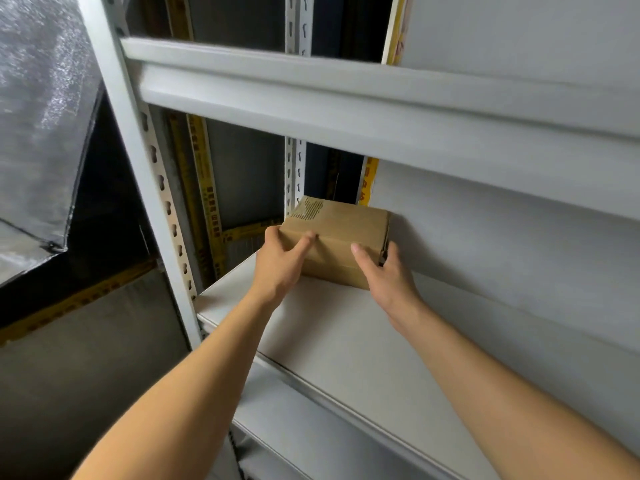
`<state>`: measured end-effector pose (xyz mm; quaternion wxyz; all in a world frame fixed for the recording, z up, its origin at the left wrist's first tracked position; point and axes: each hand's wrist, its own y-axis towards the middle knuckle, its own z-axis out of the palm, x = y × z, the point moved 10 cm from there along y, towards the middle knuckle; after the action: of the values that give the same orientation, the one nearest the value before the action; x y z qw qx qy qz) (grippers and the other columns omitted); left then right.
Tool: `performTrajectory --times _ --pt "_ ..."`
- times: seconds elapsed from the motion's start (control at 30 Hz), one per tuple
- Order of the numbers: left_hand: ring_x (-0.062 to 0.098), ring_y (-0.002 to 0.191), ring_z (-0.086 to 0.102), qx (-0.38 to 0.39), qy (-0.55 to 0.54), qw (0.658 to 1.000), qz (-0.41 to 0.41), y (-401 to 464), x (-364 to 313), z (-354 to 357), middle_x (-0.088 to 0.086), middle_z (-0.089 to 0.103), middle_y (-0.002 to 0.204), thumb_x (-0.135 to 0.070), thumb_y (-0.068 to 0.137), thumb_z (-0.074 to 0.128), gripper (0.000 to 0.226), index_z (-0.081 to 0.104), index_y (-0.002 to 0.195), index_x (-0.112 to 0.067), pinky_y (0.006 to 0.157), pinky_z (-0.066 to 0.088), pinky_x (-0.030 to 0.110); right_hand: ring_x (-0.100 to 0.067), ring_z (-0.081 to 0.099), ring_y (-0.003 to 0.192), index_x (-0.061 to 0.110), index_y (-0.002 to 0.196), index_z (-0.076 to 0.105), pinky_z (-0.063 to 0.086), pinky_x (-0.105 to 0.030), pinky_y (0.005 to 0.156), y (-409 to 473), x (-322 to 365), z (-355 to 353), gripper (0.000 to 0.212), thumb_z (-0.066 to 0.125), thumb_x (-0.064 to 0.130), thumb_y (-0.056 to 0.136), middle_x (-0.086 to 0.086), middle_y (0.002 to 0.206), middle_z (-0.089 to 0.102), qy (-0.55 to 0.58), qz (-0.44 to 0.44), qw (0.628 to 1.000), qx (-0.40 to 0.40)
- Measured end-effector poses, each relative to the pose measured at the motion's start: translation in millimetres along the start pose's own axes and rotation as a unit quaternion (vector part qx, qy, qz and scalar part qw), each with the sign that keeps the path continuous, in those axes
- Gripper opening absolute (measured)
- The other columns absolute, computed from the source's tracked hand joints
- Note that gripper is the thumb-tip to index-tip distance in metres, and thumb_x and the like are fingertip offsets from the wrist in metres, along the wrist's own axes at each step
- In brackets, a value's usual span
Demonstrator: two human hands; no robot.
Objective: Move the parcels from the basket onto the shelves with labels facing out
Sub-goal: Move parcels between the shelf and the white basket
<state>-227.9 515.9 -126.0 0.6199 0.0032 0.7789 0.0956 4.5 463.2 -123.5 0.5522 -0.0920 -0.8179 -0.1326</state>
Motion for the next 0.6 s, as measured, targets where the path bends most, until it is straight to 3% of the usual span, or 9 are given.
performTrajectory --times 0.07,0.17,0.23,0.37,0.5,0.6 --pt "0.021 0.114 0.061 -0.004 -0.006 1.000 0.010 -18.8 -12.4 2.4 0.001 0.060 0.132 -0.056 0.093 0.071 0.067 0.044 0.141 -0.017 0.081 0.051 0.026 -0.018 0.064 0.119 0.022 0.141 0.050 0.053 -0.040 0.104 -10.7 3.5 -16.4 0.080 0.065 0.075 0.083 0.003 0.132 0.065 0.008 -0.011 1.000 -0.020" --pt "0.016 0.107 0.063 -0.005 -0.020 0.999 0.037 -54.0 -34.6 9.8 0.000 0.061 0.126 -0.053 0.093 0.073 0.058 0.045 0.131 -0.019 0.075 0.053 0.020 -0.012 0.065 0.102 0.018 0.133 0.049 0.050 -0.017 0.078 -34.3 5.5 -48.7 0.054 0.067 0.054 0.097 0.001 0.123 0.065 0.026 -0.030 0.998 -0.053" --pt "0.013 0.107 0.063 0.010 -0.033 0.998 0.054 -83.1 -48.3 21.3 -0.001 0.061 0.122 -0.054 0.092 0.073 0.053 0.045 0.126 -0.022 0.076 0.055 0.021 -0.006 0.064 0.100 0.020 0.130 0.046 0.046 -0.012 0.073 -55.1 -0.5 -72.9 0.046 0.068 0.047 0.100 0.001 0.121 0.064 0.056 -0.034 0.995 -0.073" --pt "0.014 0.110 0.063 0.069 -0.035 0.996 0.050 -147.4 -68.5 60.7 0.000 0.059 0.128 -0.059 0.094 0.067 0.053 0.046 0.127 -0.023 0.077 0.055 0.021 -0.011 0.067 0.102 0.025 0.129 0.048 0.050 -0.021 0.081 -106.2 -28.2 -135.7 0.038 0.070 0.036 0.100 0.002 0.116 0.068 0.172 -0.010 0.979 -0.106" --pt "0.005 0.105 0.063 0.113 -0.029 0.992 0.057 -210.2 -91.3 103.0 -0.002 0.063 0.123 -0.058 0.097 0.063 0.047 0.053 0.123 -0.021 0.075 0.050 0.019 -0.024 0.067 0.110 0.030 0.122 0.061 0.055 -0.042 0.093 -162.8 -46.3 -222.8 0.049 0.069 0.052 0.078 -0.004 0.118 0.070 0.209 0.007 0.962 -0.174" --pt "0.012 0.116 0.064 0.189 -0.072 0.978 0.045 -251.1 -104.6 146.4 -0.002 0.058 0.138 -0.063 0.091 0.066 0.067 0.047 0.141 -0.022 0.091 0.056 0.031 -0.027 0.068 0.112 0.028 0.120 0.065 0.058 -0.045 0.096 -203.7 -57.6 -283.1 0.042 0.064 0.047 0.082 -0.006 0.119 0.071 0.216 0.014 0.955 -0.202"
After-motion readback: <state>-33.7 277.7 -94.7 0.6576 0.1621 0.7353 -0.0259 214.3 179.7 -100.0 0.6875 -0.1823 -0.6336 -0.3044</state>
